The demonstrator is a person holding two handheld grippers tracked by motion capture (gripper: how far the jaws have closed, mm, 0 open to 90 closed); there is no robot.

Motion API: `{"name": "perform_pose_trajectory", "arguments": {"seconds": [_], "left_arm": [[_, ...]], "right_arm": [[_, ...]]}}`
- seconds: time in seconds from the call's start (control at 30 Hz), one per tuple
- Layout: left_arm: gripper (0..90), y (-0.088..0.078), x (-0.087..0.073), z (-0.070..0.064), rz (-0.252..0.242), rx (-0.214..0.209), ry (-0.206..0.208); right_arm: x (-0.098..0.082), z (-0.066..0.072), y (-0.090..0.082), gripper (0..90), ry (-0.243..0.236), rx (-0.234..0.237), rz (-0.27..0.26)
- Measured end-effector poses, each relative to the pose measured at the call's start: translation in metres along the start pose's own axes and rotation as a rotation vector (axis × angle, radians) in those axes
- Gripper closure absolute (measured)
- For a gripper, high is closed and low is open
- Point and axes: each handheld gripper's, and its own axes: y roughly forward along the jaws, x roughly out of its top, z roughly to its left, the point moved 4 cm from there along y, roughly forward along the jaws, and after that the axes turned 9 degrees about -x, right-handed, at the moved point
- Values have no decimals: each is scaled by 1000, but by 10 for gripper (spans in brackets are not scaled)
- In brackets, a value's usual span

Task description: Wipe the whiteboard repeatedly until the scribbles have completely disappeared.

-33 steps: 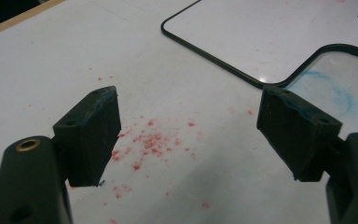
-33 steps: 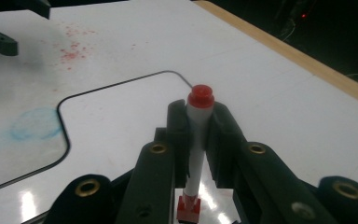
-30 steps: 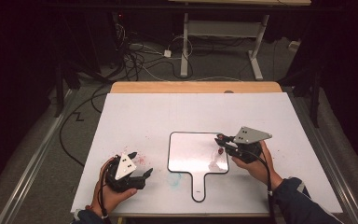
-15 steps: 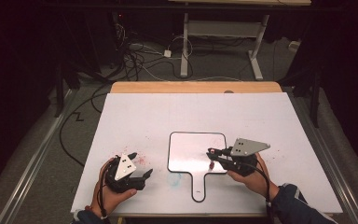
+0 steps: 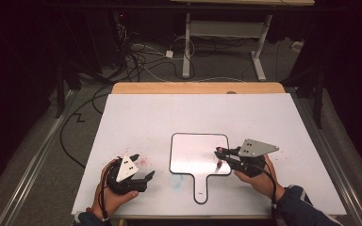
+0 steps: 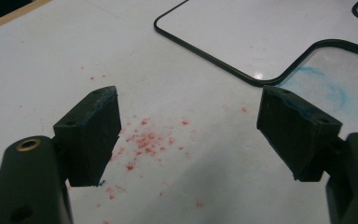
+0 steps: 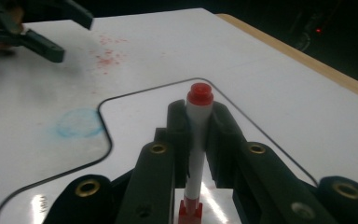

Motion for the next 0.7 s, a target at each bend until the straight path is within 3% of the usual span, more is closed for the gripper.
{"name": "perform_pose_trajectory", "arguments": {"seconds": [0.13,0.37,0.47,0.57,0.7], "left_arm": [[208,0,0,0,2,-4,0],[208,1,0,0,2,-9,-1],[208,1,-1,0,5,-11,-2],[207,1,-1,0,6,-11,-2],[207,2,-1,-1,10,-14,0]], "right_arm": [[0,7,-3,815,-27,19,-2],[-8,-24,-7,815,-5,-70,6],[-9,-24,-10,815,13,-49,3],[-11,-16,-15,815,41,14,-5],[-11,-6,-21,815,28,54,-6]]}}
